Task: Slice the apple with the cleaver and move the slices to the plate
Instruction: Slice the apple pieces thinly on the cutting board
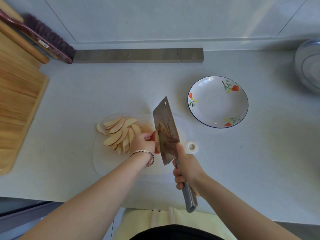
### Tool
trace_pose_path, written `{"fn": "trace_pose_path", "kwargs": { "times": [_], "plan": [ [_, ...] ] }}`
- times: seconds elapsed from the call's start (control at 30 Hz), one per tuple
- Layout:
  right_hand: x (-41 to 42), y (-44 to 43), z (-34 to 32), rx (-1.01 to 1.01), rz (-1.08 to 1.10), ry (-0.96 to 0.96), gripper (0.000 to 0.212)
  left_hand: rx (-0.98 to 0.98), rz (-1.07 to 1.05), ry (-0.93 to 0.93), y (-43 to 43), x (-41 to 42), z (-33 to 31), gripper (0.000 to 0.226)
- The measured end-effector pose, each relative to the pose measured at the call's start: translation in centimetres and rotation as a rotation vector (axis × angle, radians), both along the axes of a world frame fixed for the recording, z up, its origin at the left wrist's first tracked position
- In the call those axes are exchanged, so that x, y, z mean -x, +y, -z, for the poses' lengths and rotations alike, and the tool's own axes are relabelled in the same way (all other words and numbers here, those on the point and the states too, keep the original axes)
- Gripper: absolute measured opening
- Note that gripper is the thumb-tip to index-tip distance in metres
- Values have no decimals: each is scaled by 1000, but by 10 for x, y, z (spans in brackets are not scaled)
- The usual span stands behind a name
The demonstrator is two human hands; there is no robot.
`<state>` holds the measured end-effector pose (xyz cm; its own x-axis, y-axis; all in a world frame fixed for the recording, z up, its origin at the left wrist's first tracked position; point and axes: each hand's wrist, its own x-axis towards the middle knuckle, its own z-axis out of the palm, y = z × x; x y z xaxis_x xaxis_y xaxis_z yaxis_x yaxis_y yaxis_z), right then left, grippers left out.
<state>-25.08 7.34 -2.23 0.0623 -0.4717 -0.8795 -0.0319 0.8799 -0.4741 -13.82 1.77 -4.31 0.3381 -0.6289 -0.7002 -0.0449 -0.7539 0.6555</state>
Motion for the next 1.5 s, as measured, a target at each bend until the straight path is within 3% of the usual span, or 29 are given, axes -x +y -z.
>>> {"fn": "trace_pose_path", "kwargs": {
  "times": [0.37, 0.53, 0.67, 0.77, 0.9, 1.03, 1.3, 1.5],
  "plan": [
    [-7, 6, 7, 56, -12, 72, 55, 40, 246, -191, 6, -3, 11, 34],
    [-27, 2, 26, 205, -84, 153, 55, 32, 271, -215, 7, -3, 12, 28],
    [-10, 16, 30, 211, -138, 193, 54, 49, 249, -212, 0, -1, 5, 32],
    [-1, 24, 30, 182, -127, 181, 52, 17, 153, -127, -6, -14, 2, 38],
    [10, 11, 27, 188, -74, 121, 52, -15, -79, 291, -6, -39, -9, 45],
    [19, 8, 20, 202, -37, 124, 54, -21, -98, 440, -1, -51, -9, 46],
    [-1, 16, 21, 182, -127, 71, 55, 85, -211, 358, -2, -46, -14, 44],
    [9, 14, 25, 187, -134, 130, 52, 93, -129, 297, 0, -53, -6, 44]
  ]
}}
